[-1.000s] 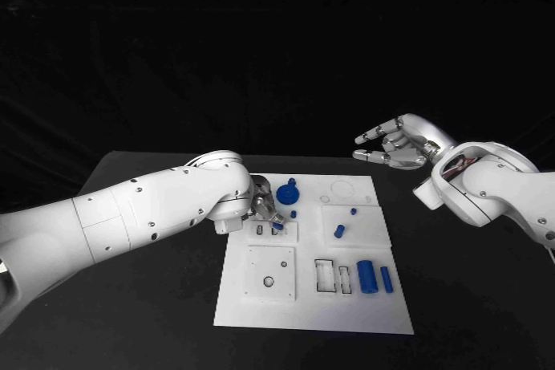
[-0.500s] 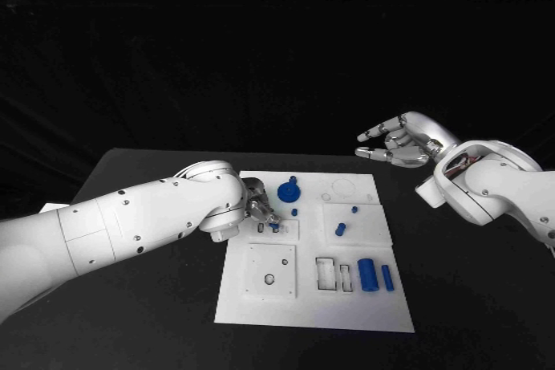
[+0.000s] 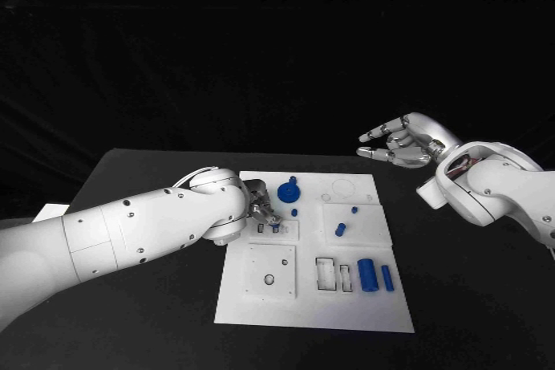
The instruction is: Assemble the parts on the task board
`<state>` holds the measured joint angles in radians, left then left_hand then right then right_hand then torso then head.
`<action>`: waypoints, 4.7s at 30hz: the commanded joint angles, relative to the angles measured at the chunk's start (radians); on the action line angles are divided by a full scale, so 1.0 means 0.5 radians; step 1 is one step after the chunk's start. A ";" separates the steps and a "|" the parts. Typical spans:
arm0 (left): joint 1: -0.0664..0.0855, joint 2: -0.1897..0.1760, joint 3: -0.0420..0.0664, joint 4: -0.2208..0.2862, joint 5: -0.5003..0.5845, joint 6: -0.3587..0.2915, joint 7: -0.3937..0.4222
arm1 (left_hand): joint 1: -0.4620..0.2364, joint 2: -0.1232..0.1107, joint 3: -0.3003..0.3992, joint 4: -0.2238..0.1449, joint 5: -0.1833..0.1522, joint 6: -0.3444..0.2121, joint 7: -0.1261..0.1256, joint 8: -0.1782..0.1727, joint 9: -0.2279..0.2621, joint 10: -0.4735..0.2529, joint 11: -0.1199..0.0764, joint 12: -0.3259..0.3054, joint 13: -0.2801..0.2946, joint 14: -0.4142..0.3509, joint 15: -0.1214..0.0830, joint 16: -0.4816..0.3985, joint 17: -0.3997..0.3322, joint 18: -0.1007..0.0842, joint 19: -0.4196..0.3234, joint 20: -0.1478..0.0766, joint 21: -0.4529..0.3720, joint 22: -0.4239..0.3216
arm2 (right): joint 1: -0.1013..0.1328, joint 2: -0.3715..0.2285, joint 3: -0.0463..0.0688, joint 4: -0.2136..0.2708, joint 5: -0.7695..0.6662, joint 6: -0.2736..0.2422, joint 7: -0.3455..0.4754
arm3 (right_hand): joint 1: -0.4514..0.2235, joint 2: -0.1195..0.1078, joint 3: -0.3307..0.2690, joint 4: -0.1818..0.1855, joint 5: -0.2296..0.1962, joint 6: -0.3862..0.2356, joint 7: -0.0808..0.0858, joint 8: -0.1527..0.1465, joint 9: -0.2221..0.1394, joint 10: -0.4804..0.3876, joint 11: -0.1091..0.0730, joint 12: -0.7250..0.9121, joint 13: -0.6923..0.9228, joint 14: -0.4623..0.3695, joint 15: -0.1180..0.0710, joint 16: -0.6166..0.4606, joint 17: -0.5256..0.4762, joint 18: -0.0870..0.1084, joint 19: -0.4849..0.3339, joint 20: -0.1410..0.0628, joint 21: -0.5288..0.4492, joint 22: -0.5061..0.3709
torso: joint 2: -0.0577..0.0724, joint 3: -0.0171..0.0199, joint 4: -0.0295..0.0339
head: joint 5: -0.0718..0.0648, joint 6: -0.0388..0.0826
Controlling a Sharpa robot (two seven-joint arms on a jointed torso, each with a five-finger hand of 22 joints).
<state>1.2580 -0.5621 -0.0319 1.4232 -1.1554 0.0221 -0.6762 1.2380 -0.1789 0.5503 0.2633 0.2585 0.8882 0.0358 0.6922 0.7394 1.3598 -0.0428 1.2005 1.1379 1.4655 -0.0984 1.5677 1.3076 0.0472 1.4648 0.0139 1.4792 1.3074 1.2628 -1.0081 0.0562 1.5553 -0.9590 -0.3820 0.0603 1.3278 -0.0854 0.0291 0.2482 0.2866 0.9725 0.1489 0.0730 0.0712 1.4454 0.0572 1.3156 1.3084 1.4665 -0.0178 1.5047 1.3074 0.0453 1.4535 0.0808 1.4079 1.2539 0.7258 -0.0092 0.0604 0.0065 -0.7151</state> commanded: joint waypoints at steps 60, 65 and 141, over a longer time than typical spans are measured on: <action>-0.002 0.059 0.000 -0.086 0.190 0.281 -0.147 | -0.313 0.002 0.177 -0.202 -0.003 0.117 -0.042 -0.061 -0.029 0.050 -0.018 0.029 0.030 0.211 -0.013 0.006 0.526 -0.029 0.106 -0.015 0.014 0.222 | -0.002 -0.016 -0.003 -0.008 0.059 0.056 0.001 | -0.032 0.009 -0.041 0.005 -0.027 -0.003 -0.008 0.007 0.002 -0.015 -0.001 -0.018 0.171 0.148 -0.007 -0.021 0.248 0.045 -0.017 -0.002 -0.028 -0.030 | 0.002 0.0027 -0.003 | 0.015 -0.023; 0.000 0.073 0.000 -0.102 0.190 0.284 -0.151 | -0.322 0.003 0.170 -0.199 -0.003 0.124 -0.045 -0.061 -0.029 0.056 -0.020 0.038 0.040 0.211 -0.014 0.006 0.526 -0.031 0.109 -0.016 0.019 0.230 | -0.002 -0.019 -0.003 0.001 0.059 0.057 -0.001 | -0.032 0.009 -0.041 0.005 -0.027 -0.003 -0.008 0.007 0.002 -0.015 -0.001 -0.018 0.171 0.148 -0.007 -0.021 0.248 0.045 -0.017 -0.002 -0.028 -0.030 | 0.002 0.0028 -0.001 | 0.013 -0.025; 0.295 0.182 0.148 -0.724 0.035 0.584 0.144 | -0.292 0.189 -1.214 0.059 -0.317 0.078 0.033 -0.271 -0.232 -0.065 0.047 -0.085 -0.114 0.211 0.037 0.006 0.526 0.003 0.059 0.030 -0.103 0.085 | -0.011 0.038 -0.018 -0.055 0.061 0.089 0.003 | -0.037 0.006 -0.053 0.003 -0.027 -0.005 -0.008 0.006 0.002 -0.031 0.000 -0.047 0.151 0.141 -0.006 -0.038 0.219 0.051 -0.028 -0.002 -0.045 -0.059 | 0.006 -0.0009 -0.001 | 0.017 -0.008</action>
<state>1.4041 -0.4795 0.0427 1.0769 -1.0750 0.2701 -0.6500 1.0920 -0.0921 -0.0512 0.2936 0.1031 0.9196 0.0506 0.5517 0.6226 1.3221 -0.0164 1.1535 1.0794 1.4671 -0.0783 1.5678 1.3074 0.0472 1.4665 0.0301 1.4310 1.3081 1.2581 -0.9913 0.0475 1.5285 -0.9268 -0.3521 0.0573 1.3159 -0.0816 0.0085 0.2496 0.2768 0.9725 0.1489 0.0730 0.0706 1.4382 0.0573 1.2985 1.3090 1.4665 -0.0178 1.4911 1.3079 0.0608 1.4464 0.0807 1.3894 1.2253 0.7291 -0.0092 0.0597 0.0137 -0.7184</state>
